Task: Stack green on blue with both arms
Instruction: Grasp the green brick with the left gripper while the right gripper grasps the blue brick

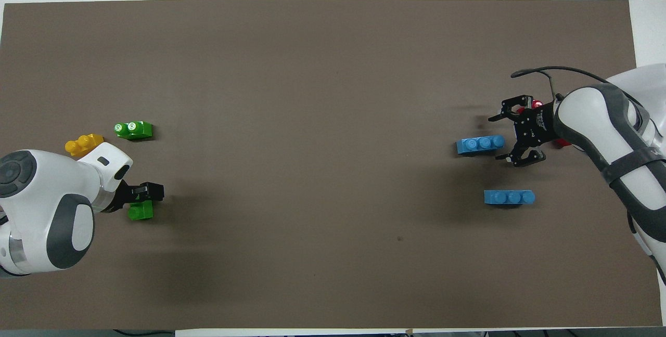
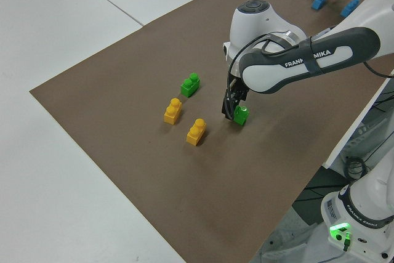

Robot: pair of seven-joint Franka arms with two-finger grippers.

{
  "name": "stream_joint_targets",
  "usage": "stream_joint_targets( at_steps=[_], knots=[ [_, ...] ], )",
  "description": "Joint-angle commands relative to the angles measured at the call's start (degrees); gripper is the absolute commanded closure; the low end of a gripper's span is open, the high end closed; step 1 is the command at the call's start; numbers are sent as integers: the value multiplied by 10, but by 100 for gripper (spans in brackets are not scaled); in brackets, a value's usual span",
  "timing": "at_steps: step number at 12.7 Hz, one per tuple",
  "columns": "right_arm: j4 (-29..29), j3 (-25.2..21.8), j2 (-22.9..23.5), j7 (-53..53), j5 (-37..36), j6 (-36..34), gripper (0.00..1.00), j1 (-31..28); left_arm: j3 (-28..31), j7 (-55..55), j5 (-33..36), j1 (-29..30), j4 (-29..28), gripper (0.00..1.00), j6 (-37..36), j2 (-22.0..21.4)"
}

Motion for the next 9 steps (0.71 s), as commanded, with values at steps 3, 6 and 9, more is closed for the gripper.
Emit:
stream_joint_targets(
  at_steps=[3,6,9],
  knots=[
    [-20,0,-5,-51,44,19,18,-1,5,-7,9,-8,-9,5,9,-3],
    [-20,1,-5,-52,54,18,59,-1,4,-8,8,-8,-9,25,8,-3],
    [-20,0,-5,-53,56,19,100,-2,4,-14,9,-9,-3,85,6,-3]
  ],
)
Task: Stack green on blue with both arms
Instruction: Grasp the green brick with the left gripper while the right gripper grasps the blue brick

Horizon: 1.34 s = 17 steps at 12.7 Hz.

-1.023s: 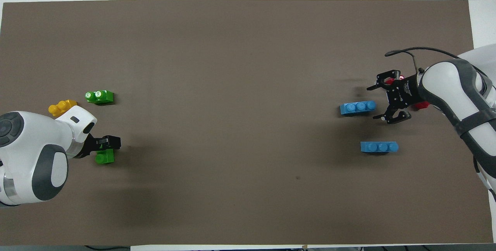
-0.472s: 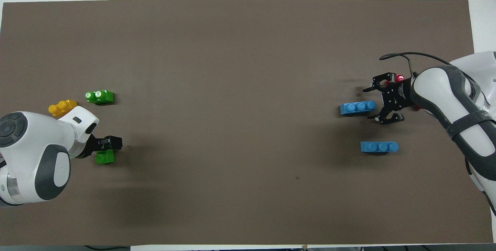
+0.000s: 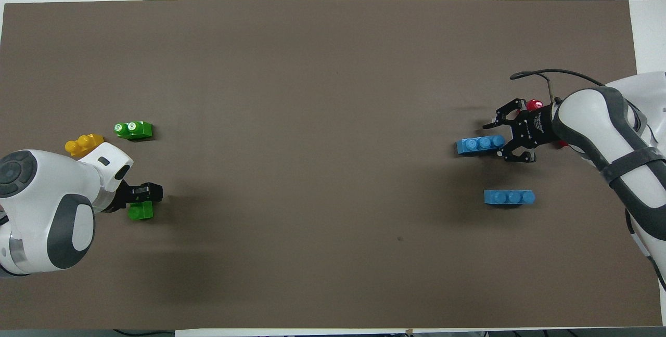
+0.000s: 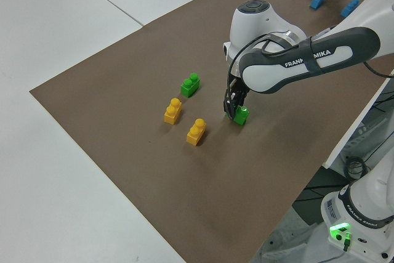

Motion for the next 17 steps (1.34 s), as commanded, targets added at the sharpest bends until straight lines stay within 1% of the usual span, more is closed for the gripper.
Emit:
stream_joint_targets(
  at_steps=[1,2,3,4,5,6,7,8,10,12,15,17],
  knots=[
    [-11,1,-4,-18,19,15,100,-1,5,-11,9,-7,-2,98,-2,-4],
    [-11,1,-4,-18,18,23,100,-1,5,-12,8,-7,4,100,-4,-4],
    [-11,2,-4,-17,18,25,100,0,4,-14,8,-8,27,100,-28,-3],
    [-3,2,-4,-13,18,15,100,-1,4,-16,8,-8,61,100,-66,-1],
    [8,4,-6,-12,18,13,100,0,4,-17,6,-9,99,100,-102,9],
    [18,19,-6,-11,18,13,100,0,4,-21,2,-9,140,100,-134,22],
    [32,32,-6,-4,18,13,100,0,4,-43,2,-11,168,100,-150,35],
    [46,47,-7,20,18,13,100,0,2,-63,2,-11,182,100,-152,40],
    [75,88,-7,87,17,21,100,8,1,-92,2,-22,191,100,-149,46],
    [84,91,-8,128,17,32,100,59,1,-140,2,-35,194,100,-142,47],
    [77,91,-7,206,17,93,100,137,1,-180,2,-45,211,100,-152,56],
    [74,91,-5,250,17,129,100,176,1,-235,2,-62,224,100,-178,56]
  ],
)
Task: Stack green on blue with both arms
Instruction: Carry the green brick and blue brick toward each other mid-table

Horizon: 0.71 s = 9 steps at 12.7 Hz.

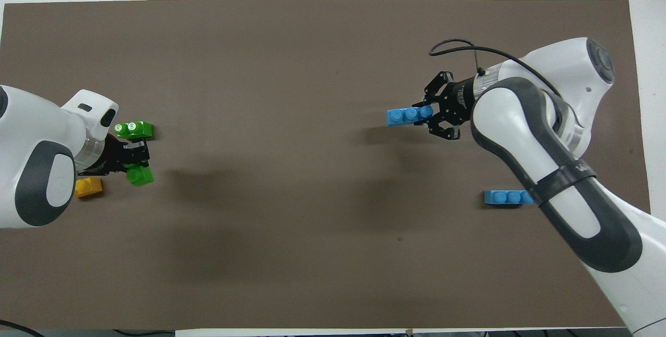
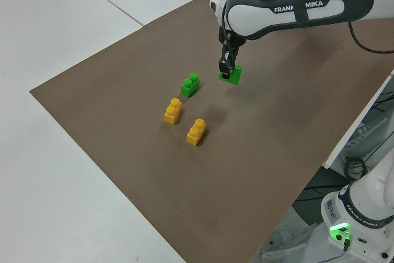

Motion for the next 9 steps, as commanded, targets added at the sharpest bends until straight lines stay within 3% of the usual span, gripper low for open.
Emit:
stream_joint_targets(
  at_steps=[1,4,9],
  knots=[
    [-8,-2,4,46,15,50,100,51,4,-81,2,-32,39,100,-54,12],
    [-13,-2,25,85,16,103,100,89,4,-231,1,-91,34,100,-73,10],
    [-32,-2,42,113,18,163,100,125,4,-400,-58,-118,41,100,-56,12]
  ],
)
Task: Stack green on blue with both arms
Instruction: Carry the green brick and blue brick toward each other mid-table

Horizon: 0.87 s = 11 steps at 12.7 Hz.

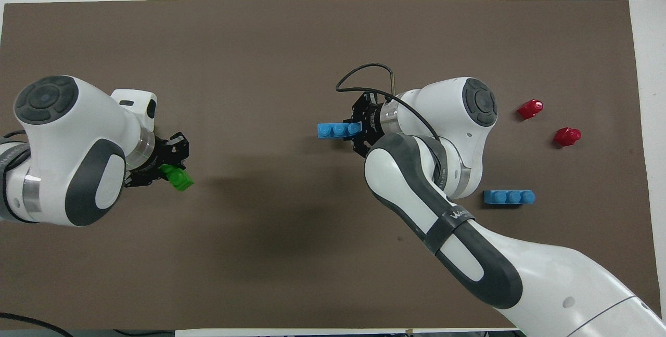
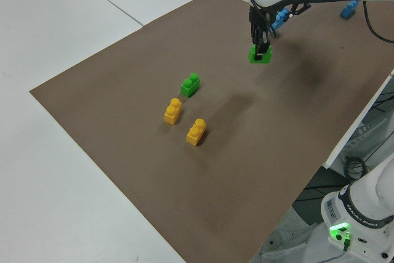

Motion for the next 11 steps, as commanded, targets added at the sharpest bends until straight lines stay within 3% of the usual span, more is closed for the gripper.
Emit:
stream_joint_targets(
  at_steps=[1,7,11],
  knots=[
    [-12,-1,7,8,25,36,100,16,7,-93,-35,-7,15,100,17,11],
    [-12,-1,17,1,31,75,100,57,8,-385,-31,-55,46,100,88,29],
    [-17,0,21,1,40,87,100,67,7,-486,-29,-76,57,100,95,36]
  ],
)
